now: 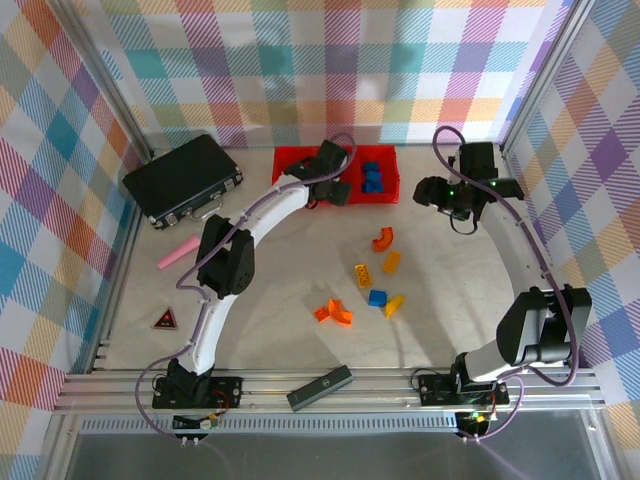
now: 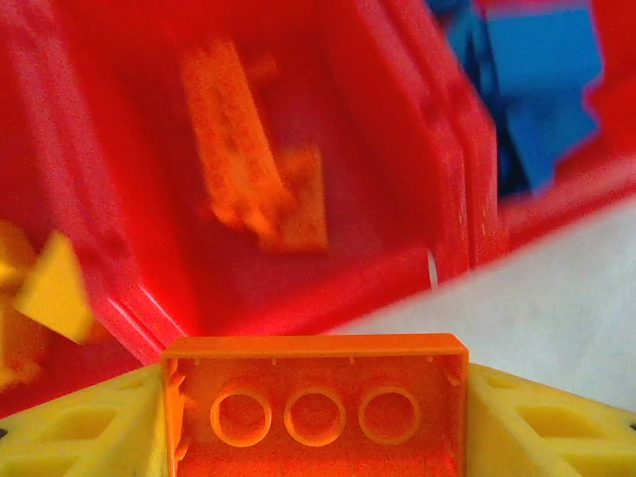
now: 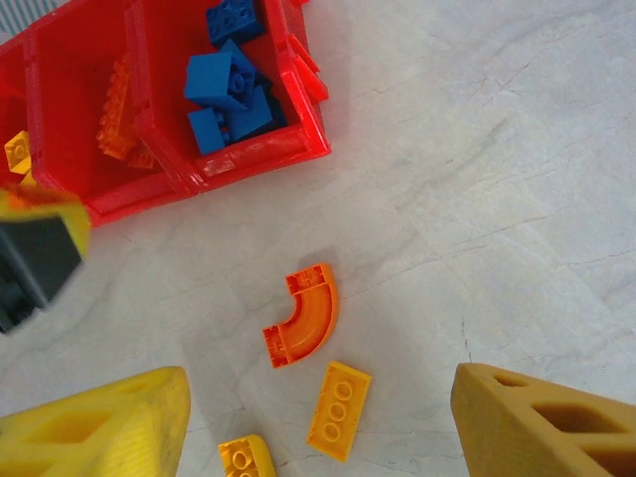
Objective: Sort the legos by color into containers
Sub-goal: Place the lego in the container.
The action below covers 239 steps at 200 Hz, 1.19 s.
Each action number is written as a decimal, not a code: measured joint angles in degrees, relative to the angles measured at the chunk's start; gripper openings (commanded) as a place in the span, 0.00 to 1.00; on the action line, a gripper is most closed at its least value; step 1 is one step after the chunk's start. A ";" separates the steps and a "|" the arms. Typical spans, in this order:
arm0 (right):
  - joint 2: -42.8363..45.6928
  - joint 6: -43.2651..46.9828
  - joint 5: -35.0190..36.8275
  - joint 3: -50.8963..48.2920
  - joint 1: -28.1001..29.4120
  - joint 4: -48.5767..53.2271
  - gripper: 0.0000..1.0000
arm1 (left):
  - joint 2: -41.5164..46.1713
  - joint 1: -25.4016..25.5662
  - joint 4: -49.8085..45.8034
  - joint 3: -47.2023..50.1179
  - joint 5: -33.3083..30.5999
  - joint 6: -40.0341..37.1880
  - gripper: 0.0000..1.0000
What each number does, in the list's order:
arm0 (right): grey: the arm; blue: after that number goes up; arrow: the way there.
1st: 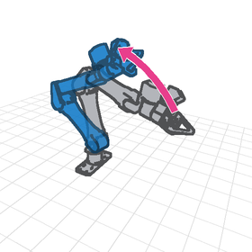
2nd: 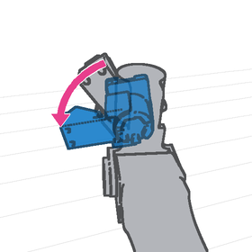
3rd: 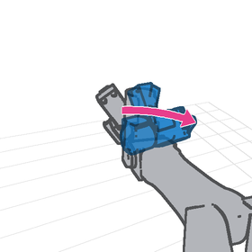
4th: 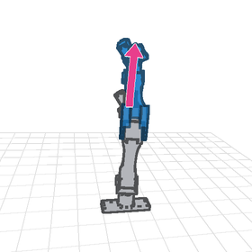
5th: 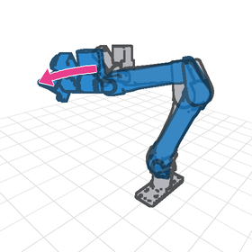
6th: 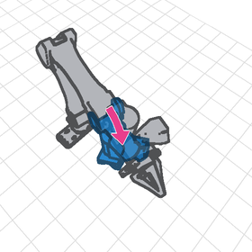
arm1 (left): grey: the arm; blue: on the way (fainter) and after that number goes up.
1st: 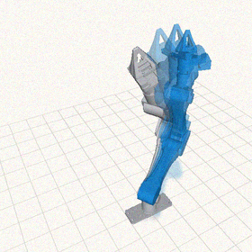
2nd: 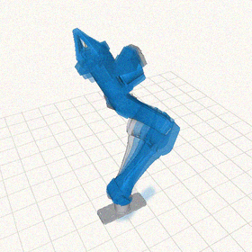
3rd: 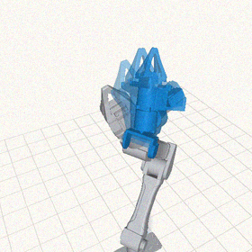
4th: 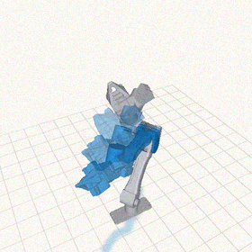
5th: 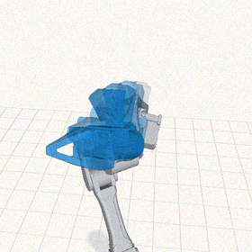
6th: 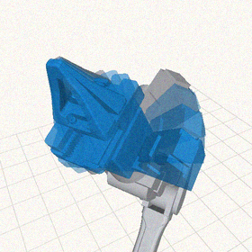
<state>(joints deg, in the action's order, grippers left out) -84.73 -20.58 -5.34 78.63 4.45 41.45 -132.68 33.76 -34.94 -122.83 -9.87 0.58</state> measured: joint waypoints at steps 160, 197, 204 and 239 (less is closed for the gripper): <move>1.68 -1.33 -2.84 -2.62 0.00 -0.07 0.70 | -15.76 -0.90 3.74 -19.87 -3.72 -4.96 0.89; 3.21 -1.77 -4.90 -4.02 0.00 -0.13 0.70 | -10.73 -0.26 3.34 -15.98 -3.48 -4.98 0.89; 3.52 -1.92 -5.57 -4.61 0.00 -0.24 0.70 | -8.44 -0.04 3.48 -14.03 -3.37 -4.96 0.89; 4.33 -2.62 -7.34 -9.35 0.42 -0.26 0.70 | 6.34 2.23 4.15 -1.81 -1.70 -4.09 0.88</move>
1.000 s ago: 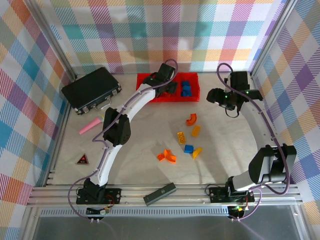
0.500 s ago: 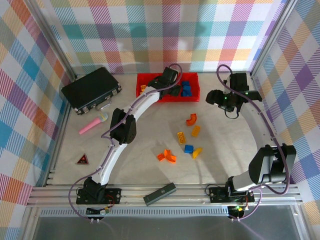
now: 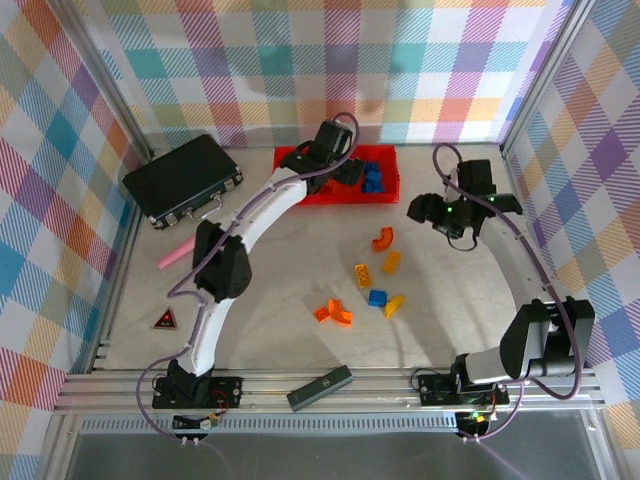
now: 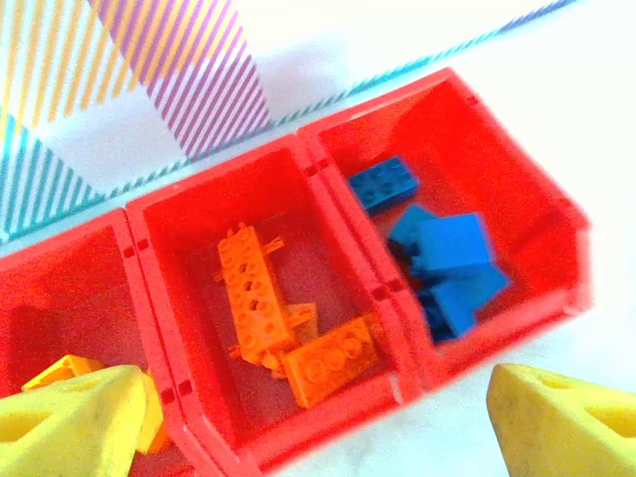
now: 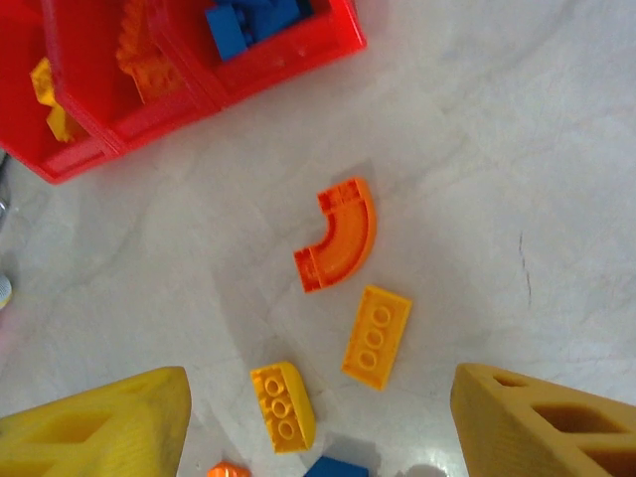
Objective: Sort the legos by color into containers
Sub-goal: Place the lego in the container, then pick up the lego from the center of the table.
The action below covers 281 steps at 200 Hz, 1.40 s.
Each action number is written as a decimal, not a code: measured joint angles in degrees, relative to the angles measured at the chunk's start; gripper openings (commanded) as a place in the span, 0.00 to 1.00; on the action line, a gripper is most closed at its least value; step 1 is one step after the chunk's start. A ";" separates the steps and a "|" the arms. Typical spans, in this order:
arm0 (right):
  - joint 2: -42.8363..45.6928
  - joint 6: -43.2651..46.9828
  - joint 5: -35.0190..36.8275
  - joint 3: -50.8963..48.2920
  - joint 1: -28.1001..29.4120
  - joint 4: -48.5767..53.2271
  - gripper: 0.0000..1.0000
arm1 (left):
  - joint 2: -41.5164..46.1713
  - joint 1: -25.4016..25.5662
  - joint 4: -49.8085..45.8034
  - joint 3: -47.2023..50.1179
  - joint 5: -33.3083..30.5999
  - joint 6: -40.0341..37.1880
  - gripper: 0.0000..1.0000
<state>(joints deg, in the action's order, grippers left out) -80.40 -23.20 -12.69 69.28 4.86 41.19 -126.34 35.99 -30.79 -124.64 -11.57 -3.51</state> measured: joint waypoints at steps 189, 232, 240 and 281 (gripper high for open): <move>4.11 -5.86 3.67 -15.32 -0.68 -4.13 0.72 | 17.49 17.09 -7.50 33.55 1.14 37.46 0.78; 9.25 -6.40 4.11 -16.33 -4.96 -4.09 0.72 | 5.40 21.05 -9.92 28.20 0.11 42.21 0.77; 9.38 -6.40 4.09 -16.33 -4.96 -4.07 0.72 | 4.28 21.31 -10.05 27.63 0.02 42.80 0.77; 9.38 -6.38 4.04 -16.48 -4.96 -3.85 0.72 | 1.99 21.49 -11.10 24.63 -0.26 44.83 0.75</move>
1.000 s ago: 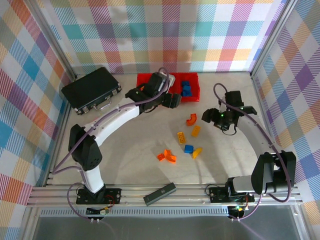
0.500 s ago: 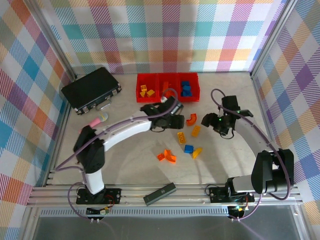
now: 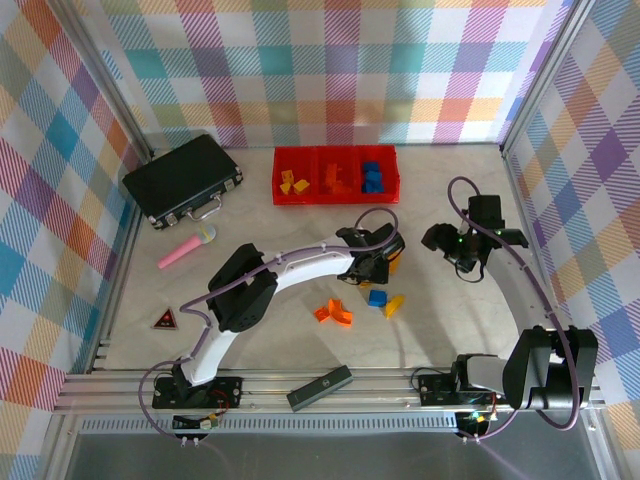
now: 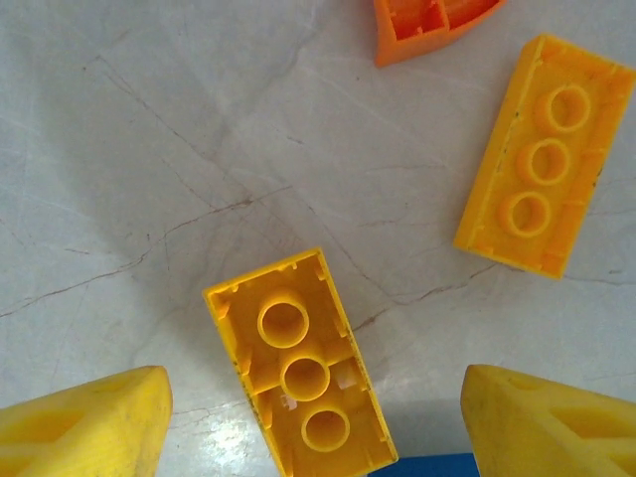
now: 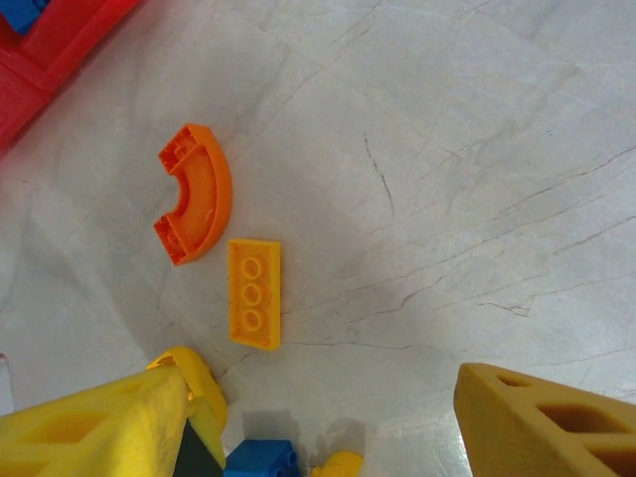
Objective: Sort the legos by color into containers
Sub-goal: Pick up the lego from the center of the table.
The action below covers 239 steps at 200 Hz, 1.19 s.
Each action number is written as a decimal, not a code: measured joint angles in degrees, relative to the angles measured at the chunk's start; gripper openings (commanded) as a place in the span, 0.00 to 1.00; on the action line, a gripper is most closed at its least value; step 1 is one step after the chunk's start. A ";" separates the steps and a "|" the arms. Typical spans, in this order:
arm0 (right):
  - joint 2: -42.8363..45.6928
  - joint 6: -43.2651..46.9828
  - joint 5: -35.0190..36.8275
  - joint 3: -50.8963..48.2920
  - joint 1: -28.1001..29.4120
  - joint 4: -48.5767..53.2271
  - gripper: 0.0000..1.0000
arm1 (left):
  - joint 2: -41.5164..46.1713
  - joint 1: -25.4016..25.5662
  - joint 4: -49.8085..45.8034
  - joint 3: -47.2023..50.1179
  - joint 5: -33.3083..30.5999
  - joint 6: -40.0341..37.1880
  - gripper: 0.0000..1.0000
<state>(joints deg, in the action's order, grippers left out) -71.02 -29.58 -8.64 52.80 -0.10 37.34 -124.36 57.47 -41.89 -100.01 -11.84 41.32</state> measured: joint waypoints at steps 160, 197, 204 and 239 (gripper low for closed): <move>-0.02 0.02 -0.59 -0.55 0.00 -0.07 0.71 | -3.63 0.02 0.02 -0.44 -1.81 2.25 0.34; -0.07 0.22 -1.51 -0.74 0.00 -0.22 0.70 | -3.50 -0.76 0.02 -0.44 -2.78 0.63 0.32; -0.15 0.22 -1.88 -0.76 0.00 -0.39 0.70 | -3.28 -1.01 -0.04 -0.42 -3.30 0.02 0.32; -1.68 0.22 -3.50 -1.31 0.94 -1.40 0.70 | 1.75 -4.85 -0.26 0.22 -6.78 -3.78 0.32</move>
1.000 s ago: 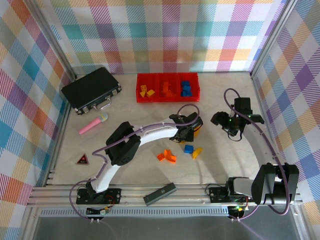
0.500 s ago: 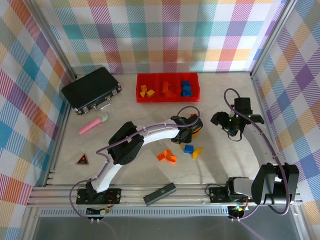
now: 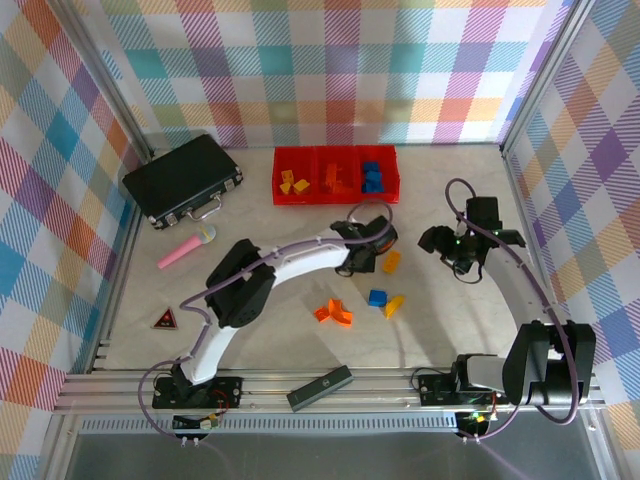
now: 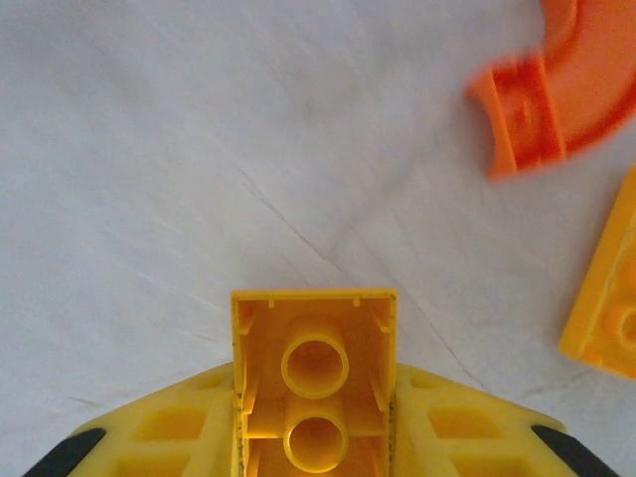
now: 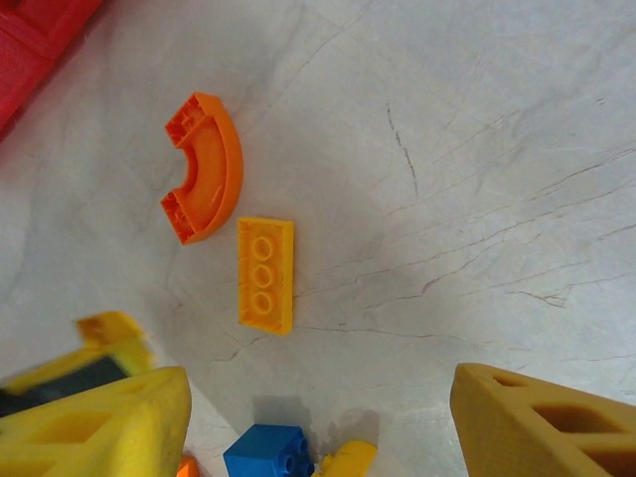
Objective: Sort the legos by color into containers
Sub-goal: Place the lego in the container.
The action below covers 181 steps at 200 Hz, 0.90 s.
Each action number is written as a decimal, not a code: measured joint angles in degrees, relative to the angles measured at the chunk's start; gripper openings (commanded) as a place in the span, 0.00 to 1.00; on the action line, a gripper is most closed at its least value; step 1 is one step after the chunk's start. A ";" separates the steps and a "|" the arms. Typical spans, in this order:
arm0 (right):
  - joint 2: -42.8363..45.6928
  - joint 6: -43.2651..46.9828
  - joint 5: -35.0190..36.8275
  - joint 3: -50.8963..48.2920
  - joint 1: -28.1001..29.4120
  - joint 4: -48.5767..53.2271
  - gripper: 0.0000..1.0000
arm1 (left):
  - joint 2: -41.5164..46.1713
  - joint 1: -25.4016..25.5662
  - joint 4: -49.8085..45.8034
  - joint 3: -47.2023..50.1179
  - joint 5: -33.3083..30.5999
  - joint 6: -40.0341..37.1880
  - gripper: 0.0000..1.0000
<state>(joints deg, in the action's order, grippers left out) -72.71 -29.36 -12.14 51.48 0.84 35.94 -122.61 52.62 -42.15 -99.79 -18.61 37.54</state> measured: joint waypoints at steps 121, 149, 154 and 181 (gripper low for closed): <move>-5.38 -0.26 1.01 2.12 11.58 -1.46 0.69 | -6.25 -24.11 5.16 -22.56 -1.57 -17.33 0.33; -5.35 -0.24 1.64 2.19 11.63 -1.38 0.69 | -15.65 -25.64 4.35 -32.52 -1.49 -18.99 0.34; -5.35 -0.24 1.68 2.19 11.63 -1.38 0.69 | -16.68 -25.90 4.33 -33.27 -1.46 -19.19 0.34; -5.35 -0.22 2.36 2.19 11.63 -1.36 0.69 | -19.67 -27.45 4.33 -34.03 -1.42 -20.37 0.36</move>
<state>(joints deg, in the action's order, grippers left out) -78.06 -29.58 -9.78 53.67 12.47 34.59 -142.28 25.17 -37.82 -133.82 -20.03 17.17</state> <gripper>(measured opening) 0.694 0.352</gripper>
